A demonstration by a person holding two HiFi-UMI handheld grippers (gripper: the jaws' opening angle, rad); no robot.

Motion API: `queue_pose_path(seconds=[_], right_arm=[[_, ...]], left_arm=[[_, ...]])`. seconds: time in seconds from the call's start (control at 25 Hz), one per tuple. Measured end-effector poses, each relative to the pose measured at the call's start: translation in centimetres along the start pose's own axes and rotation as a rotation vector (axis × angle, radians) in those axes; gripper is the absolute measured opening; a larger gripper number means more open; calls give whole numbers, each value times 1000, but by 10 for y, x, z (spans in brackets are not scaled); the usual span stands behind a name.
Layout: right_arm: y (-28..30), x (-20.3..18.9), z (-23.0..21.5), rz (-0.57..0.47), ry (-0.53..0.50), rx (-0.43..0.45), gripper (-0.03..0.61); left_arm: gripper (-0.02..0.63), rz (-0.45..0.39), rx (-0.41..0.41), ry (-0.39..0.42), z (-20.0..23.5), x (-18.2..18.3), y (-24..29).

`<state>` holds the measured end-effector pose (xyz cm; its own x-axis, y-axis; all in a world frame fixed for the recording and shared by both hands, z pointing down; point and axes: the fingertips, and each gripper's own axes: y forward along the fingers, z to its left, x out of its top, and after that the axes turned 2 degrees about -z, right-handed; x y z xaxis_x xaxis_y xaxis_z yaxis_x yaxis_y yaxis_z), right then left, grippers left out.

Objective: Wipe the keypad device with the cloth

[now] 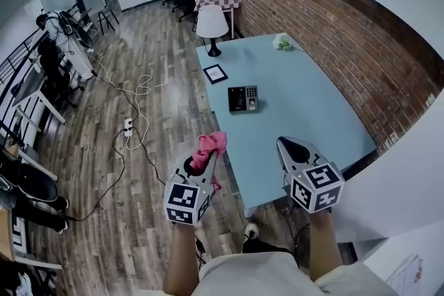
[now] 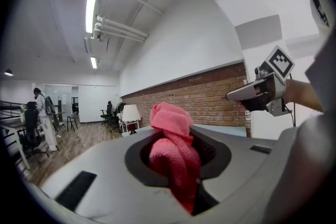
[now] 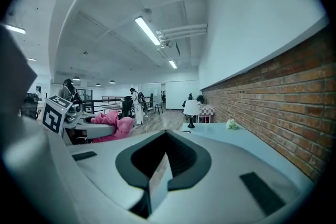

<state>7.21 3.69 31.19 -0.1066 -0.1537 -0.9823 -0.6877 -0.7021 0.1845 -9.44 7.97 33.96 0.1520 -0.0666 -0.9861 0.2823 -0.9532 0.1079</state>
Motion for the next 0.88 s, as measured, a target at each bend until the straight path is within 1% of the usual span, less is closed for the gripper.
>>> queue_pose_path(seconds=[0.36, 0.64, 0.88], right_arm=[[-60, 8, 68, -13, -38, 15, 15], [-91, 8, 99, -32, -67, 24, 15], [-120, 12, 118, -49, -87, 11, 15]], left_arm=[[103, -45, 2, 37, -16, 26, -91], [103, -56, 24, 36, -34, 22, -135], [103, -79, 3, 45, -53, 30, -162]])
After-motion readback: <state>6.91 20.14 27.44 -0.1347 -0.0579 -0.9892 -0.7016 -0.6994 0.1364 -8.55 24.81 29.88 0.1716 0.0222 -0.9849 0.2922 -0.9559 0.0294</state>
